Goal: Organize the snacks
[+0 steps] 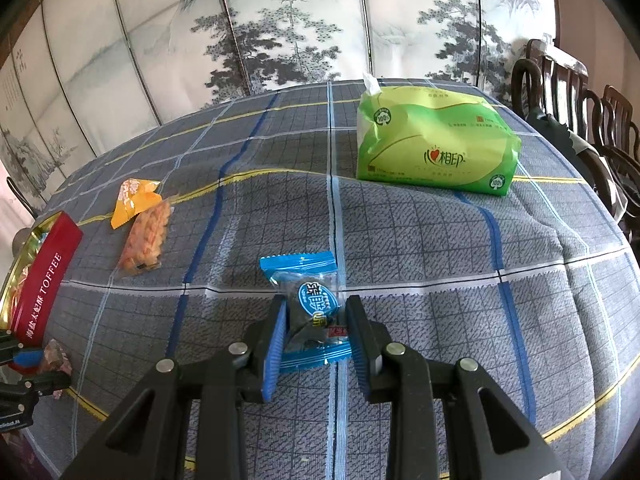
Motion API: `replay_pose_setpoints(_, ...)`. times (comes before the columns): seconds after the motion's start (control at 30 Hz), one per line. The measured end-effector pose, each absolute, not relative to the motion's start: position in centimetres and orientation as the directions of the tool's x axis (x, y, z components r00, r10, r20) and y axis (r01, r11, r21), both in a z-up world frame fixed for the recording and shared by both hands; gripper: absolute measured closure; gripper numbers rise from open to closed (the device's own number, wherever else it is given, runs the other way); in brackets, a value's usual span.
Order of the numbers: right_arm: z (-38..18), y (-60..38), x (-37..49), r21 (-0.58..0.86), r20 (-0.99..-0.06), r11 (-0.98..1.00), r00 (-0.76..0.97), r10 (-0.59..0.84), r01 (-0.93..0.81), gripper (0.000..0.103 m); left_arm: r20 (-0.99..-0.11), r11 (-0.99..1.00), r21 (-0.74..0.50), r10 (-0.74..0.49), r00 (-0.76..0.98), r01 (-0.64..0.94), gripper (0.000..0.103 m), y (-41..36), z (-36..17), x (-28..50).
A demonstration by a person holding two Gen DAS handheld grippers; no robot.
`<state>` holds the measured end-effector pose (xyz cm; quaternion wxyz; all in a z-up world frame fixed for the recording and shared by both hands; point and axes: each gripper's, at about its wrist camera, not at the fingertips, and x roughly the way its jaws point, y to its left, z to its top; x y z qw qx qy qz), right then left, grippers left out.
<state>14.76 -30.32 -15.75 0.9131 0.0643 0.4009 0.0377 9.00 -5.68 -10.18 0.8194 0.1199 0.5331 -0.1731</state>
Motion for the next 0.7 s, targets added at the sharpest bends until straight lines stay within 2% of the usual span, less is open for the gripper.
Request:
replay_pose_setpoints(0.07, -15.8, -30.2, 14.8, 0.134, -0.73, 0.991, 0.675, 0.109, -0.014, 0.073, -0.886, 0.91, -0.046, -0.228, 0.403, 0.412, 0.079, -5.2, -8.3, 8.0)
replay_pose_setpoints(0.33, -15.8, -30.0, 14.8, 0.109, -0.735, 0.994, 0.672, 0.089, -0.012, 0.073, -0.839, 0.94, -0.094, -0.252, 0.482, 0.329, 0.079, -1.4, -3.9, 4.0)
replay_pose_setpoints(0.53, -15.7, -29.8, 14.7, 0.087, -0.738, 0.996, 0.671, 0.071, -0.01, 0.073, -0.811, 0.966, -0.128, -0.232, 0.537, 0.225, 0.079, 3.8, -1.8, 2.6)
replay_pose_setpoints(0.7, -15.7, -29.4, 14.7, 0.056, -0.742, 0.998, 0.669, 0.047, -0.008, 0.073, -0.799, 0.987, -0.128, -0.158, 0.58, 0.093, 0.079, 10.2, -1.0, 2.4)
